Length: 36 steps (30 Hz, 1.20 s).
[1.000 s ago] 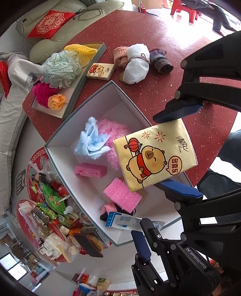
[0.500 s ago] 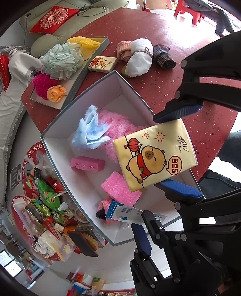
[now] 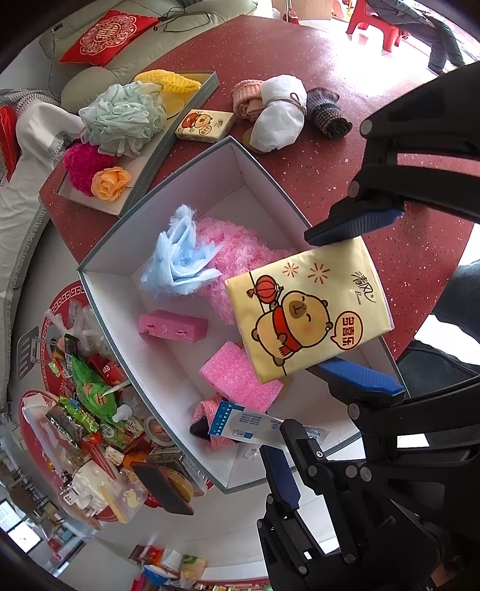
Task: Organize soft objects
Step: 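Carry the plaster packet and tissue pack with both grippers over the box, then open both grippers to drop the packet and tissue pack into the box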
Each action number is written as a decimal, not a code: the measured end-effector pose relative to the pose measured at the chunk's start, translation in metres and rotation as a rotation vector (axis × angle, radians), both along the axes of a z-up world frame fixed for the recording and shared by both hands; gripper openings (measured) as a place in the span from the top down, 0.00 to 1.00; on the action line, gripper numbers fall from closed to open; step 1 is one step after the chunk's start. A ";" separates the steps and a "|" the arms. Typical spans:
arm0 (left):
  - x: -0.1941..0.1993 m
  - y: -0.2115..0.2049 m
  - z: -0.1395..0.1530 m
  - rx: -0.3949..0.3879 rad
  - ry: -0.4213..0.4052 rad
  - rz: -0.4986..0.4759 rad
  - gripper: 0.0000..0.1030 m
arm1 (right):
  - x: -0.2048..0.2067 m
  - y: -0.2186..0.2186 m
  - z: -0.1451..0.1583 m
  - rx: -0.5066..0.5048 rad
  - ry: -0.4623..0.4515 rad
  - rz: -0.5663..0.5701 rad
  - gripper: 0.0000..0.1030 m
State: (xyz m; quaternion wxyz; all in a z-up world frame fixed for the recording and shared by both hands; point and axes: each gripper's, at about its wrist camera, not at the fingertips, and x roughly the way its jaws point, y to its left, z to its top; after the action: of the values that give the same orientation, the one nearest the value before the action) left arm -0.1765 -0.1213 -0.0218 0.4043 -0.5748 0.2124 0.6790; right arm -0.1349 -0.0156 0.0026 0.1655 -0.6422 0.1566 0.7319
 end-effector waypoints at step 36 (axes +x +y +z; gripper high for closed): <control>0.001 0.015 -0.011 -0.024 -0.003 -0.066 0.77 | -0.011 0.002 -0.009 -0.022 -0.028 0.002 0.37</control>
State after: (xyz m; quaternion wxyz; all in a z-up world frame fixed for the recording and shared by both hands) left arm -0.1751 -0.1064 -0.0325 0.4197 -0.5732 0.2390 0.6619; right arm -0.1462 -0.0135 -0.0066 0.1598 -0.6542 0.1616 0.7213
